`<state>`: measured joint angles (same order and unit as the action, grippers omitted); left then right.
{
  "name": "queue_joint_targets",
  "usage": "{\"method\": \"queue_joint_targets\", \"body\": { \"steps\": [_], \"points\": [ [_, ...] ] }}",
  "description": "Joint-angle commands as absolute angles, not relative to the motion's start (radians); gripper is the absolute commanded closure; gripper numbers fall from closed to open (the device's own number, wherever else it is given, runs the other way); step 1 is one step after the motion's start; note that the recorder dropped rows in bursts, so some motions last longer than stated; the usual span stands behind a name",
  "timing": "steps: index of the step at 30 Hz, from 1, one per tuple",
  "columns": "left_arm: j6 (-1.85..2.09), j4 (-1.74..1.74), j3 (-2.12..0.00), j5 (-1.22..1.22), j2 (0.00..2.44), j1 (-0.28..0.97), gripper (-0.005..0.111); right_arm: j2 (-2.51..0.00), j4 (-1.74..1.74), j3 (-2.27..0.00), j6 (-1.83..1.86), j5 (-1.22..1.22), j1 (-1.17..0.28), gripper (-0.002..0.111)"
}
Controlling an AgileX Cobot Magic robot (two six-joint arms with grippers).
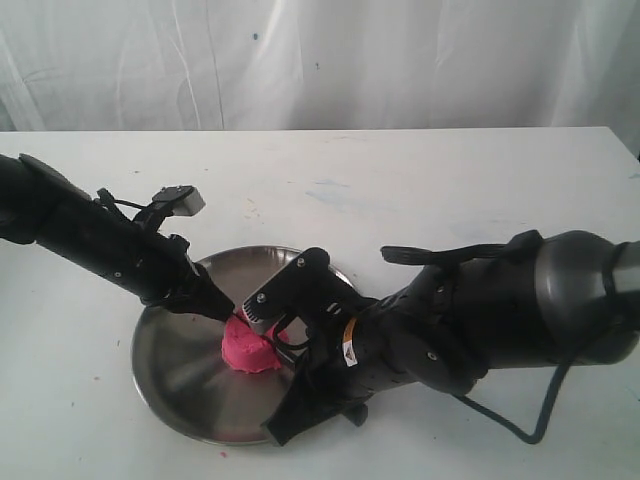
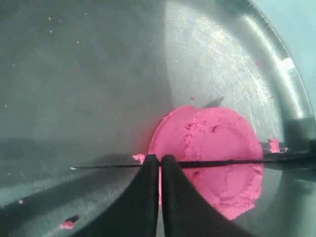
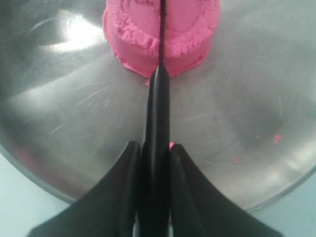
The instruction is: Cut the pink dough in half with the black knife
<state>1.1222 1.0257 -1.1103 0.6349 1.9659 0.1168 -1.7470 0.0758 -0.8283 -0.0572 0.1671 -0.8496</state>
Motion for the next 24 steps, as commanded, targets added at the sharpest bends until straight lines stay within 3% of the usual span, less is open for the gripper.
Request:
{"method": "queue_joint_targets", "body": {
  "steps": [1,24],
  "points": [
    [1.119,1.031,-1.108,0.650,1.956,0.123,0.098,-1.748,0.081,-0.825,-0.048,0.149,-0.847,0.108],
    [1.119,1.023,-1.108,0.662,1.976,0.123,0.098,-1.708,0.080,-0.825,-0.048,0.162,-0.847,0.108]
  ]
}}
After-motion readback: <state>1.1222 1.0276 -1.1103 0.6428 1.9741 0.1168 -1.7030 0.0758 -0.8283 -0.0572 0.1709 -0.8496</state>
